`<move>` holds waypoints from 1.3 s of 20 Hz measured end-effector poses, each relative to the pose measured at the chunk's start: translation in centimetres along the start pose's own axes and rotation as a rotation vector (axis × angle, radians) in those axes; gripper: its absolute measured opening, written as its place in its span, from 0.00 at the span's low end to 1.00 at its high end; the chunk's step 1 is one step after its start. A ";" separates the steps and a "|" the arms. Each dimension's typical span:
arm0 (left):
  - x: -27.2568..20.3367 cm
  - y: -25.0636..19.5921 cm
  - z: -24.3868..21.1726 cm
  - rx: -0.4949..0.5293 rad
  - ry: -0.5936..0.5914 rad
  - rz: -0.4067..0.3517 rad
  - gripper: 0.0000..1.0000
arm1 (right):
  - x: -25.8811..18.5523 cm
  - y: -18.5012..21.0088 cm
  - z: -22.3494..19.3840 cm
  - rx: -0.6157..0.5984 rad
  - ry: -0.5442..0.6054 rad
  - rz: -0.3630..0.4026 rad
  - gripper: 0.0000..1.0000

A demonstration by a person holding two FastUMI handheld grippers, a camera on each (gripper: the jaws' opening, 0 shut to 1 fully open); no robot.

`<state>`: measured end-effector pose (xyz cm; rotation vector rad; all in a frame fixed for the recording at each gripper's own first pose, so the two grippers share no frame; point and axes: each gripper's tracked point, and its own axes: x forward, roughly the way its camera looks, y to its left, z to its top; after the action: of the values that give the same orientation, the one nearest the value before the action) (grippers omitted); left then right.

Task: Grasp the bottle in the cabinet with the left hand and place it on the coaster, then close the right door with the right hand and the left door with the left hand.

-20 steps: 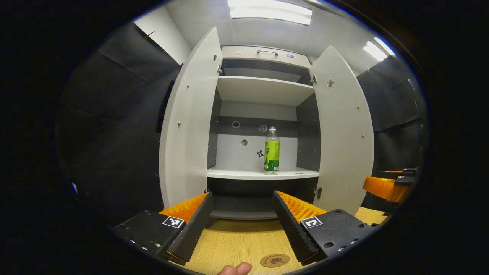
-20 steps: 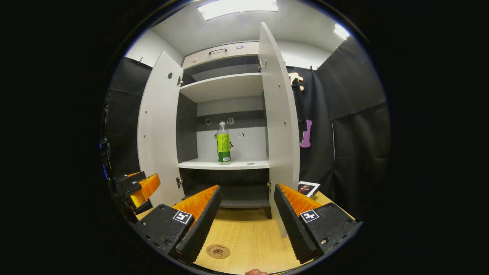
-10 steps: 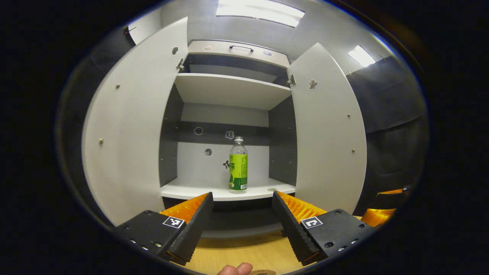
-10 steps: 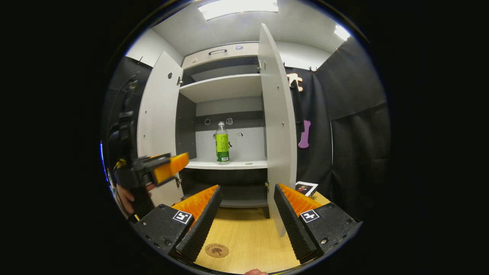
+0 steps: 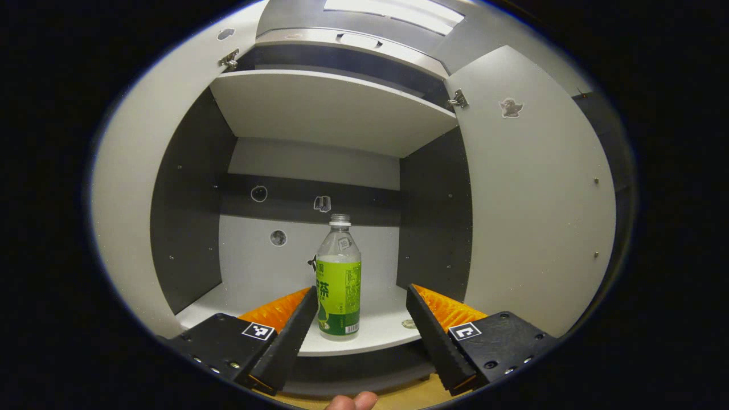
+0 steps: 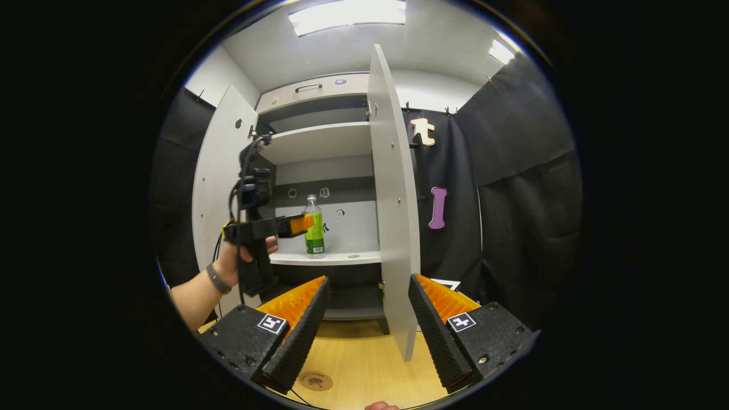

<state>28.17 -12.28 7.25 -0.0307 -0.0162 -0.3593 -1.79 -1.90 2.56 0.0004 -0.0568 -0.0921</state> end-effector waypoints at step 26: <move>2.3 2.5 0.2 0.056 0.033 0.039 0.73 | 1.3 -0.3 -0.3 0.006 0.028 0.037 0.85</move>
<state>31.17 -10.76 7.44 0.0304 0.0068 -0.3204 -0.51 -2.27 2.29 0.0067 -0.0294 -0.0546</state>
